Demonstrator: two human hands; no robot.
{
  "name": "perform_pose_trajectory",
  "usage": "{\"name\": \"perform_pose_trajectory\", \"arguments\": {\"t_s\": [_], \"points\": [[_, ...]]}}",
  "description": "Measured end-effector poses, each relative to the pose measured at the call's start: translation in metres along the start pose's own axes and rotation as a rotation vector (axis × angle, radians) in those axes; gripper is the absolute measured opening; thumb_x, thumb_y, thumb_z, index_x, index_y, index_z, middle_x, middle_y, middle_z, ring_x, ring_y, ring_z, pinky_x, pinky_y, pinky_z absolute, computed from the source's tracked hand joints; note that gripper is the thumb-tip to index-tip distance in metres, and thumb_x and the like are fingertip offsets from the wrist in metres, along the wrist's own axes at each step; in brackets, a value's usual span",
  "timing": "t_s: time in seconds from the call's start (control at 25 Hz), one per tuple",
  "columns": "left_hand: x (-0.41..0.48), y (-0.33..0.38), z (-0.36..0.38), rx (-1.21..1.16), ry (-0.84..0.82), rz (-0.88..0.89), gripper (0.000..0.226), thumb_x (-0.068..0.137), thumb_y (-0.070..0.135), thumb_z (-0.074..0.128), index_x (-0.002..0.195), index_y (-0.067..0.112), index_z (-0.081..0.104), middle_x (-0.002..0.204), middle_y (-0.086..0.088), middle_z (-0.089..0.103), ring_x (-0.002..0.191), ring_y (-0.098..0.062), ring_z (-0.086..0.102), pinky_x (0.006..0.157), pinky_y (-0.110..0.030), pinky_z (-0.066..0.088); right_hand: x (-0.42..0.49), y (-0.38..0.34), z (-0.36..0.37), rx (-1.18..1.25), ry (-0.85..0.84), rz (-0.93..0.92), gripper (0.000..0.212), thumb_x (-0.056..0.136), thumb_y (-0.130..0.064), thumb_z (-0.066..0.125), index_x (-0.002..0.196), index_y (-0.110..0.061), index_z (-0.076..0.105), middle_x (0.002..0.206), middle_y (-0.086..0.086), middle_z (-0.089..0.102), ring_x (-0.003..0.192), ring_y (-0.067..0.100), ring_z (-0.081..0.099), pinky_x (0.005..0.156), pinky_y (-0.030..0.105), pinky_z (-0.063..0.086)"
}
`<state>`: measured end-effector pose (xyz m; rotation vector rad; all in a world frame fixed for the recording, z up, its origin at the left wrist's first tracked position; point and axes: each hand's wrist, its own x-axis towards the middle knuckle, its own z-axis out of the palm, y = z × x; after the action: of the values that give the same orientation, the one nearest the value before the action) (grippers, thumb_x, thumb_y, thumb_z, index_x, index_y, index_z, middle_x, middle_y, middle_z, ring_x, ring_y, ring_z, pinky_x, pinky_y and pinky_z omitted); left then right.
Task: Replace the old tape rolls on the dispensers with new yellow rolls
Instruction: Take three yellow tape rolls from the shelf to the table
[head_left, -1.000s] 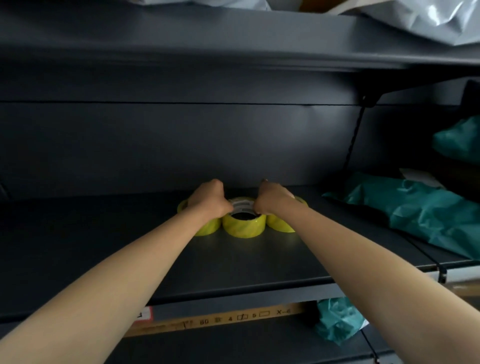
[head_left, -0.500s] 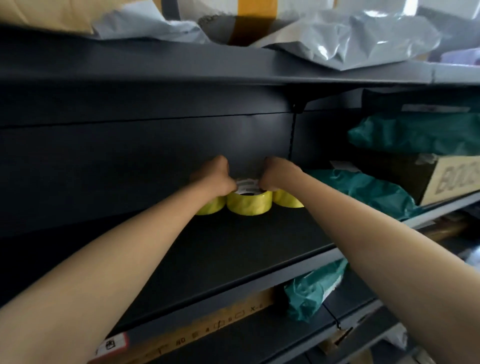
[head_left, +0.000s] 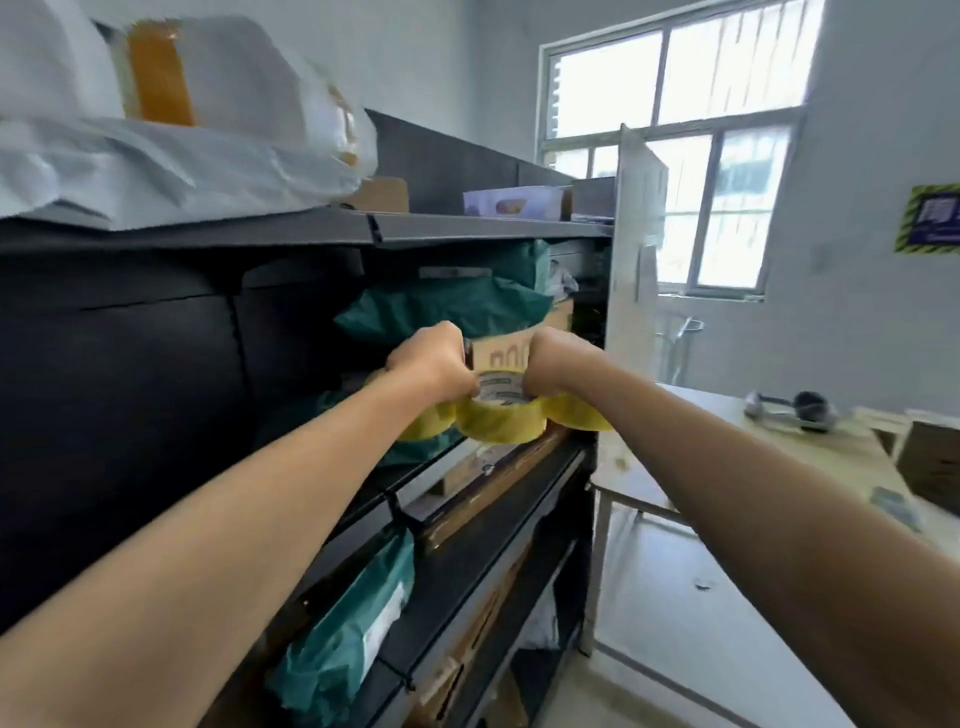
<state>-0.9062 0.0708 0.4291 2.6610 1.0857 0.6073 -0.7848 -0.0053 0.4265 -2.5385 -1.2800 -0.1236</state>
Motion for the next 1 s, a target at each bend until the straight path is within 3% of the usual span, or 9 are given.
{"name": "perform_pose_trajectory", "arguments": {"t_s": [0.08,0.28,0.48,0.8,1.0], "points": [[0.018,0.055,0.024,-0.038,-0.039,0.094,0.024,0.068,0.027,0.075,0.082,0.014,0.061,0.084,-0.003,0.067,0.079,-0.023,0.063,0.067,-0.033,0.051,-0.003,0.061,-0.017,0.019,0.004,0.085,0.044,0.077,-0.02,0.067,0.116,-0.008,0.053,0.107,0.009,0.058,0.101,0.028,0.058,0.092,0.039,0.051],[0.054,0.199,0.1,-0.199,-0.119,0.286,0.024,0.07,0.024,0.075,0.086,0.014,0.061,0.084,-0.006,0.066,0.078,-0.022,0.063,0.075,-0.038,0.056,-0.015,0.218,-0.06,-0.02,0.064,0.276,0.04,0.077,-0.016,0.068,0.114,-0.009,0.056,0.095,0.007,0.055,0.088,0.024,0.055,0.079,0.031,0.048],[0.081,0.293,0.15,-0.223,-0.161,0.36,0.027,0.072,0.026,0.074,0.092,0.014,0.059,0.086,-0.006,0.065,0.079,-0.024,0.063,0.08,-0.041,0.055,-0.017,0.312,-0.077,-0.039,0.089,0.381,0.033,0.079,-0.017,0.067,0.109,-0.011,0.054,0.097,0.007,0.056,0.094,0.024,0.057,0.086,0.037,0.051],[0.138,0.355,0.204,-0.168,-0.194,0.453,0.026,0.074,0.023,0.073,0.094,0.011,0.061,0.089,-0.006,0.065,0.082,-0.024,0.061,0.07,-0.035,0.049,0.032,0.4,-0.065,-0.002,0.107,0.475,0.025,0.077,-0.02,0.068,0.094,-0.014,0.05,0.092,0.007,0.057,0.088,0.023,0.056,0.075,0.034,0.048],[0.221,0.364,0.246,-0.17,-0.241,0.483,0.025,0.072,0.022,0.075,0.09,0.012,0.062,0.088,-0.007,0.066,0.081,-0.024,0.062,0.07,-0.034,0.049,0.111,0.435,-0.045,0.012,0.13,0.51,0.025,0.075,-0.02,0.068,0.095,-0.014,0.052,0.091,0.007,0.057,0.09,0.024,0.058,0.081,0.037,0.052]]}}
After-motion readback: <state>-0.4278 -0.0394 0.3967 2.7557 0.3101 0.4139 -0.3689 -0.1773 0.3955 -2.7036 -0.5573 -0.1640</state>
